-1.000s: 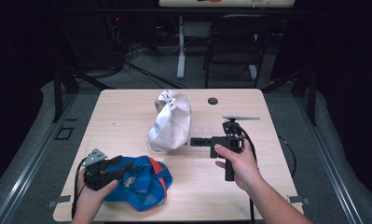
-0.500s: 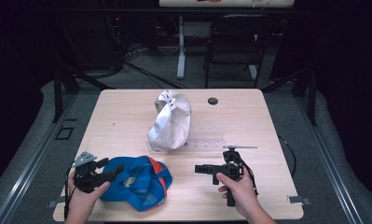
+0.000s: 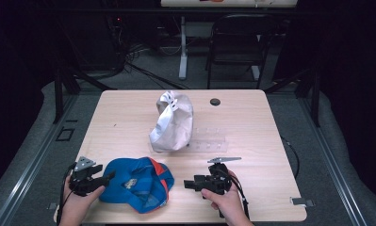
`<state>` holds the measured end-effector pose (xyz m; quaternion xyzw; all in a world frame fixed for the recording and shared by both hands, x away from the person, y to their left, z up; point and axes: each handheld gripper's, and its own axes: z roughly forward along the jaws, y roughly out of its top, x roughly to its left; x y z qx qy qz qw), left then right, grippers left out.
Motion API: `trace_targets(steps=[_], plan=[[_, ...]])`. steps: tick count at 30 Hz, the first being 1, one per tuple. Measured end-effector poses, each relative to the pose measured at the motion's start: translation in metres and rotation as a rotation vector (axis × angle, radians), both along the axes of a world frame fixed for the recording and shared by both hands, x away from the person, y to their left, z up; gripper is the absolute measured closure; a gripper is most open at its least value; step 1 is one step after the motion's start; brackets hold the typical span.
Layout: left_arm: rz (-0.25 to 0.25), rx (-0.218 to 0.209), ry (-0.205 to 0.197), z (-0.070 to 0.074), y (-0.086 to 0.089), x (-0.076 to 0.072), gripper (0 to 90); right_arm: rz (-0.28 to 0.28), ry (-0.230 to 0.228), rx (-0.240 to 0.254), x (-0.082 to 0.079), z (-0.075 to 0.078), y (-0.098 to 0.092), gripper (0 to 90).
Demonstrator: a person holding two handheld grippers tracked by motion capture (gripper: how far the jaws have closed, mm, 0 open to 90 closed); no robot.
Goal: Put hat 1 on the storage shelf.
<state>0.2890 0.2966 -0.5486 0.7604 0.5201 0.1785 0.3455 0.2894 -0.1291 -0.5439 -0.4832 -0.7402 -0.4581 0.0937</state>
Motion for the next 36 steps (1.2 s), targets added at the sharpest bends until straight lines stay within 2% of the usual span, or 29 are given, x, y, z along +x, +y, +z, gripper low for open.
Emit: trace_targets(steps=[2, 3, 4, 6, 8, 9, 11, 12, 13, 16, 17, 22, 23, 24, 26, 30, 36], plan=[[0.012, -0.005, 0.014, -0.005, 0.002, 0.002, 42.1, -0.002, -0.01, 0.003, -0.001, -0.003, -0.001, 43.9], [0.014, -0.003, 0.022, -0.008, 0.003, 0.003, 42.7, 0.011, -0.019, -0.004, -0.001, -0.004, -0.003, 48.7], [0.015, -0.002, 0.032, -0.01, 0.004, 0.003, 42.7, 0.011, -0.019, -0.004, -0.001, -0.004, -0.003, 48.7], [0.014, -0.001, 0.053, -0.013, 0.005, 0.003, 45.0, 0.031, -0.023, 0.015, -0.005, -0.007, -0.001, 54.0], [0.005, -0.002, 0.06, -0.014, 0.004, 0.0, 49.0, 0.036, -0.088, -0.009, -0.011, -0.007, 0.003, 55.1], [0.005, -0.002, 0.06, -0.014, 0.004, 0.0, 50.0, 0.036, -0.088, -0.009, -0.011, -0.007, 0.003, 55.1], [-0.009, 0.008, 0.055, -0.014, 0.0, -0.004, 52.3, 0.046, -0.142, -0.053, -0.015, -0.005, 0.011, 53.3], [-0.009, 0.008, 0.055, -0.014, 0.0, -0.004, 52.9, 0.046, -0.142, -0.053, -0.015, -0.005, 0.011, 53.3], [-0.021, 0.013, 0.062, -0.014, -0.003, -0.007, 53.7, 0.058, -0.138, -0.085, -0.013, -0.007, 0.015, 51.6], [-0.036, 0.013, 0.076, -0.017, -0.006, -0.01, 54.9, 0.053, -0.14, -0.112, -0.012, -0.009, 0.019, 51.3], [-0.057, 0.018, 0.096, -0.02, -0.009, -0.013, 55.1, 0.075, -0.117, -0.147, -0.011, -0.01, 0.024, 51.3], [-0.087, 0.041, 0.097, -0.023, -0.022, -0.02, 55.9, 0.079, -0.121, -0.15, -0.01, -0.013, 0.037, 53.3], [-0.094, 0.033, 0.1, -0.023, -0.028, -0.023, 55.9, 0.096, -0.098, -0.159, -0.01, -0.014, 0.043, 56.3], [-0.094, 0.033, 0.1, -0.023, -0.028, -0.023, 55.9, 0.096, -0.098, -0.159, -0.01, -0.014, 0.043, 56.3], [-0.107, 0.039, 0.097, -0.023, -0.034, -0.025, 56.0, 0.108, -0.049, -0.11, -0.008, -0.018, 0.05, 59.2], [-0.122, 0.06, 0.095, -0.022, -0.045, -0.029, 56.0, 0.144, 0.043, -0.051, -0.005, -0.021, 0.054, 61.4], [-0.114, 0.056, 0.098, -0.022, -0.047, -0.03, 56.0, 0.146, 0.081, -0.039, -0.002, -0.026, 0.057, 60.3]])
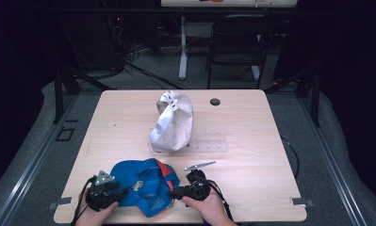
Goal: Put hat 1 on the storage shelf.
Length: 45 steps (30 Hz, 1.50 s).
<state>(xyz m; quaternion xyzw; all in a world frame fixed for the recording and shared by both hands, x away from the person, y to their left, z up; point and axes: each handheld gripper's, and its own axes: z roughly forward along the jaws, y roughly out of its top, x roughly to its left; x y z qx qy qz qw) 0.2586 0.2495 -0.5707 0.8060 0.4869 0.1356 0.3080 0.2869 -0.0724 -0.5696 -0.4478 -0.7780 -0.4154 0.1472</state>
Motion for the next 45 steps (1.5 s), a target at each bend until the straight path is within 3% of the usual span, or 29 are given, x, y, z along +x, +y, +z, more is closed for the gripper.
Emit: trace_targets(steps=[4, 5, 9, 14, 19, 23, 25, 29, 35, 37, 45], plan=[[0.0, 0.001, -0.003, 0.0, -0.001, 0.0, 56.1, 0.008, 0.051, 0.024, 0.003, -0.004, -0.001, 60.8], [-0.002, 0.0, -0.004, 0.0, -0.001, 0.0, 56.1, 0.019, 0.077, 0.056, 0.003, -0.005, -0.001, 62.3], [-0.005, -0.002, -0.004, 0.0, -0.001, 0.001, 56.1, 0.015, 0.101, 0.088, 0.005, -0.004, -0.002, 64.4], [-0.01, 0.001, -0.007, 0.0, -0.001, 0.001, 56.1, -0.023, 0.097, 0.044, 0.008, -0.006, -0.004, 64.1], [-0.012, 0.004, -0.008, 0.0, -0.001, 0.001, 56.1, 0.001, 0.124, 0.035, 0.009, -0.009, -0.001, 63.8], [-0.014, 0.006, -0.009, 0.0, -0.001, 0.001, 56.2, 0.005, 0.154, 0.093, 0.009, -0.008, -0.001, 66.2], [-0.014, 0.007, -0.01, 0.0, -0.001, 0.001, 56.2, 0.005, 0.183, 0.13, 0.01, -0.006, -0.004, 72.3], [-0.017, 0.007, -0.01, 0.0, -0.001, 0.001, 56.3, -0.006, 0.193, 0.149, 0.011, -0.005, -0.006, 76.1], [-0.017, 0.007, -0.011, -0.001, -0.001, 0.001, 56.4, -0.023, 0.188, 0.14, 0.011, -0.006, -0.004, 76.4], [-0.016, 0.006, -0.012, -0.001, -0.001, 0.001, 56.4, -0.024, 0.185, 0.116, 0.011, -0.005, -0.005, 77.1], [-0.022, 0.006, -0.01, 0.0, -0.001, 0.001, 56.5, -0.039, 0.192, 0.134, 0.012, 0.001, -0.016, 77.5]])
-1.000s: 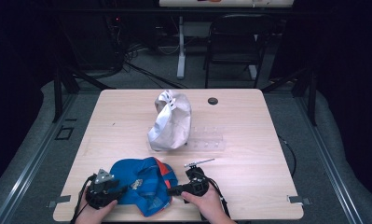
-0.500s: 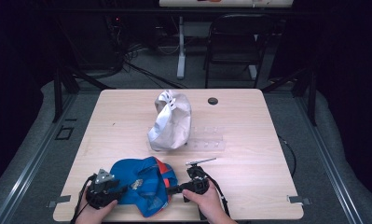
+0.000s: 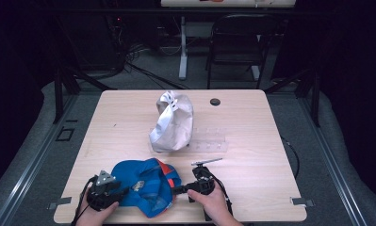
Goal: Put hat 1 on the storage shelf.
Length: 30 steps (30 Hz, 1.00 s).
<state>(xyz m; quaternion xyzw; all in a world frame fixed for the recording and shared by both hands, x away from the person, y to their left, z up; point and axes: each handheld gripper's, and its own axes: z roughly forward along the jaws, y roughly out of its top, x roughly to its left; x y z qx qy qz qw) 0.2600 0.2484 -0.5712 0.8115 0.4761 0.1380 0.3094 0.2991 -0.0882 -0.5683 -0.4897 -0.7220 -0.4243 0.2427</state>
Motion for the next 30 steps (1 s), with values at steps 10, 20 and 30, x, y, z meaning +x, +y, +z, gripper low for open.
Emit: trace_targets(steps=[10, 20, 30], plan=[[-0.009, 0.034, 0.005, 0.003, -0.002, 0.002, 55.2, -0.075, 0.061, 0.129, 0.004, 0.02, -0.029, 77.6], [0.01, -0.023, -0.053, 0.014, 0.004, 0.004, 53.7, -0.083, 0.052, 0.035, 0.009, 0.056, -0.055, 77.6], [-0.005, -0.022, -0.101, 0.013, 0.0, 0.008, 46.7, -0.113, 0.045, -0.073, 0.013, 0.1, -0.095, 77.6]])
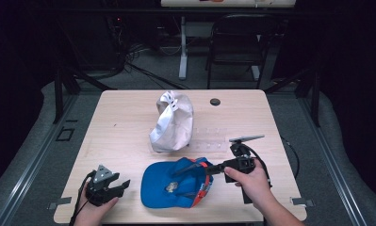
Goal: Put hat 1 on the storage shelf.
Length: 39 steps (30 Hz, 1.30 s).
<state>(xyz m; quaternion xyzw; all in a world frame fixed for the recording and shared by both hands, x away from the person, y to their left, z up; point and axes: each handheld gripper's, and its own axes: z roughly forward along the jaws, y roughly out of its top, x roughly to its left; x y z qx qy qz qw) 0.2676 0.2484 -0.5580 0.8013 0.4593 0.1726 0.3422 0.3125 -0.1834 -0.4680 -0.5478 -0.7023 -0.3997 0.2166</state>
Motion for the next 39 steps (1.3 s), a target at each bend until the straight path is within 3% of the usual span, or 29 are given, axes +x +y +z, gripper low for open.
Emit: trace_targets(steps=[1, 4, 8, 12, 13, 16, 17, 18, 19, 21, 23, 24, 32, 37, 39], plan=[[0.0, 0.0, 0.0, 0.0, 0.0, 0.0, 46.4, 0.0, 0.0, 0.0, 0.0, 0.0, 0.0, 77.6], [0.019, 0.008, -0.013, 0.001, 0.002, 0.002, 45.5, -0.005, 0.006, -0.05, 0.0, 0.019, -0.01, 77.6], [0.04, -0.01, -0.01, 0.002, 0.006, 0.005, 44.5, -0.02, 0.014, -0.053, -0.001, 0.036, -0.017, 77.6], [0.04, -0.026, -0.009, 0.001, 0.006, 0.007, 44.1, -0.019, 0.03, -0.001, -0.001, 0.044, -0.021, 77.7], [0.034, -0.028, -0.004, 0.002, 0.005, 0.008, 44.1, -0.021, 0.049, 0.058, 0.0, 0.048, -0.023, 77.7], [0.029, -0.029, -0.009, 0.001, 0.002, 0.009, 44.2, -0.03, 0.063, 0.141, 0.002, 0.051, -0.025, 77.7], [0.029, -0.029, -0.009, 0.001, 0.002, 0.009, 44.2, -0.03, 0.063, 0.141, 0.002, 0.051, -0.025, 77.7], [0.02, -0.025, -0.011, 0.001, 0.002, 0.01, 44.6, -0.034, 0.081, 0.201, 0.004, 0.052, -0.027, 77.7], [0.02, -0.025, -0.011, 0.001, 0.002, 0.01, 44.8, -0.034, 0.081, 0.201, 0.004, 0.052, -0.027, 77.7], [0.012, -0.029, -0.015, 0.0, 0.002, 0.011, 45.0, -0.043, 0.103, 0.282, 0.007, 0.055, -0.028, 77.7], [0.006, -0.033, -0.028, 0.0, 0.002, 0.011, 45.1, -0.047, 0.112, 0.309, 0.008, 0.056, -0.029, 77.8], [0.003, -0.047, -0.036, 0.0, 0.003, 0.011, 45.1, -0.045, 0.118, 0.354, 0.009, 0.059, -0.03, 77.8], [0.016, -0.051, -0.037, 0.0, 0.004, 0.011, 44.1, -0.071, 0.1, 0.385, 0.01, 0.078, -0.036, 77.8], [0.052, -0.041, -0.045, 0.0, 0.005, 0.01, 46.7, -0.126, 0.06, 0.384, 0.01, 0.094, -0.051, 77.8], [0.043, -0.068, -0.024, 0.0, 0.006, 0.011, 50.2, -0.161, 0.044, 0.398, 0.011, 0.101, -0.062, 77.8]])
